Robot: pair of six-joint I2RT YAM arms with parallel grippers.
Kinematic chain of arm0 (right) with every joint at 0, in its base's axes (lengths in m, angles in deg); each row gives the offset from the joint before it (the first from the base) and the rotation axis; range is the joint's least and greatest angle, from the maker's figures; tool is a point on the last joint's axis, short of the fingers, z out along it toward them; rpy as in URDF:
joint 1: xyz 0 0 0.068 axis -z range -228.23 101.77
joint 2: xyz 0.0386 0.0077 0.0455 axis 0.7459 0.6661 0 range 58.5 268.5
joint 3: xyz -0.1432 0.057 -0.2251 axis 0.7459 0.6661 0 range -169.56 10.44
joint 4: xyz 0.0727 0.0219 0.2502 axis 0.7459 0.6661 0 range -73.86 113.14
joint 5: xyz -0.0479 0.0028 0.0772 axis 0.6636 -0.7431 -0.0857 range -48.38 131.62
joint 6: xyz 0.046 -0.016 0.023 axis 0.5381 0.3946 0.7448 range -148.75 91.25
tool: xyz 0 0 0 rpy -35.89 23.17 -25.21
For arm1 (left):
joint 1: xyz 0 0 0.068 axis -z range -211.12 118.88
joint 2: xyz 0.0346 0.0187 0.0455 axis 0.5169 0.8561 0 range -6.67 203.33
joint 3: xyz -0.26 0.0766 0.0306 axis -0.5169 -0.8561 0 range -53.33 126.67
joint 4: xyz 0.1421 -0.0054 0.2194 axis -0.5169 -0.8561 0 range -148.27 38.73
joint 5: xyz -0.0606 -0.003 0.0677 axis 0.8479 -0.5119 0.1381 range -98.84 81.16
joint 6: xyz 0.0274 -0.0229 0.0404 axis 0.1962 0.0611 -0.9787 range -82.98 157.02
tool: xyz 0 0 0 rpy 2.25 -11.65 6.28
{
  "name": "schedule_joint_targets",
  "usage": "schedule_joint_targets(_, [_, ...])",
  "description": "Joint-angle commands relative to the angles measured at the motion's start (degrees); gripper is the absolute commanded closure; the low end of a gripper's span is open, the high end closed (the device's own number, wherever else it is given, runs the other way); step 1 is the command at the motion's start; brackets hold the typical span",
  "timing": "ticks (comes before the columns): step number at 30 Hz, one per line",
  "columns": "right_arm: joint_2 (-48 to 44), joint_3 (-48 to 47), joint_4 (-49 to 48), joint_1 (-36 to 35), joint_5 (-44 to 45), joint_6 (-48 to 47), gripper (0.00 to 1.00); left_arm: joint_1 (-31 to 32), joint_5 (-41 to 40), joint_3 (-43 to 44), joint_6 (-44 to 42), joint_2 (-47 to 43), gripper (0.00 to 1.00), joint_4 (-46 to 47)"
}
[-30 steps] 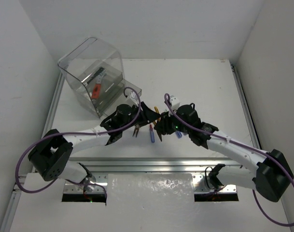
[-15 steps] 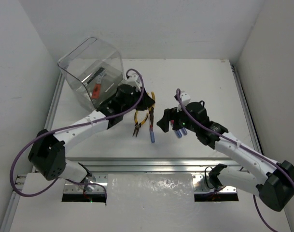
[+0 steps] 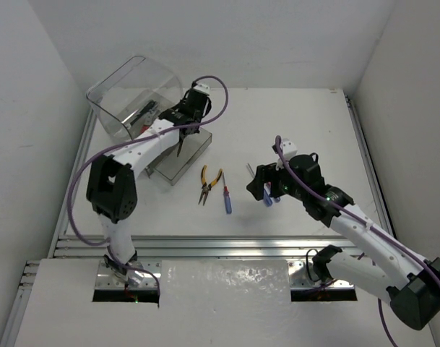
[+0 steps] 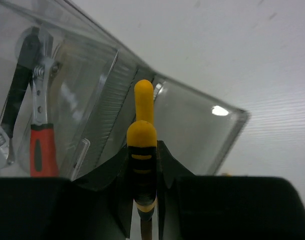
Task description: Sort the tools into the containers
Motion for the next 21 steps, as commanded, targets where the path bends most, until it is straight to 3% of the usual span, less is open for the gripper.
schedule_joint_targets(1, [-1.0, 0.6, -0.4, 0.4, -1.3, -1.3, 0.09, -2.0, -9.9, 4.8, -7.6, 4.0, 1.0, -5.8])
schedule_joint_targets(6, [-0.8, 1.0, -1.3, 0.5, -2.8, -1.2, 0.08, -2.7, -16.4, 7.1, -9.1, 9.1, 1.0, -8.3])
schedule_joint_targets(9, [0.0, 0.9, -1.8, 0.5, -3.9, -0.9, 0.08, -2.6, -15.9, 7.6, -8.2, 9.2, 0.71, -9.3])
schedule_joint_targets(10, [0.3, 0.7, -1.8, 0.5, -4.3, -0.8, 0.08, -2.4, -15.7, 7.5, -7.7, 8.8, 0.44, -9.4])
schedule_joint_targets(11, [0.8, 0.6, -2.0, 0.6, -5.4, -0.6, 0.08, -2.3, -14.8, 7.4, -7.3, 7.5, 0.37, -9.5])
schedule_joint_targets(13, [2.8, 0.1, -2.4, 0.6, -6.1, -0.3, 0.08, -1.3, -14.0, 7.7, -7.1, 6.1, 0.26, -9.5])
schedule_joint_targets(20, [14.2, -4.4, -5.9, -1.6, -2.0, 7.4, 0.01, 2.7, -10.2, 11.1, -2.9, -2.5, 0.19, -13.1])
schedule_joint_targets(21, [16.5, -6.1, -5.5, -2.6, 2.3, 8.1, 0.01, 3.2, -9.0, 11.4, -1.3, -4.0, 0.11, -13.4])
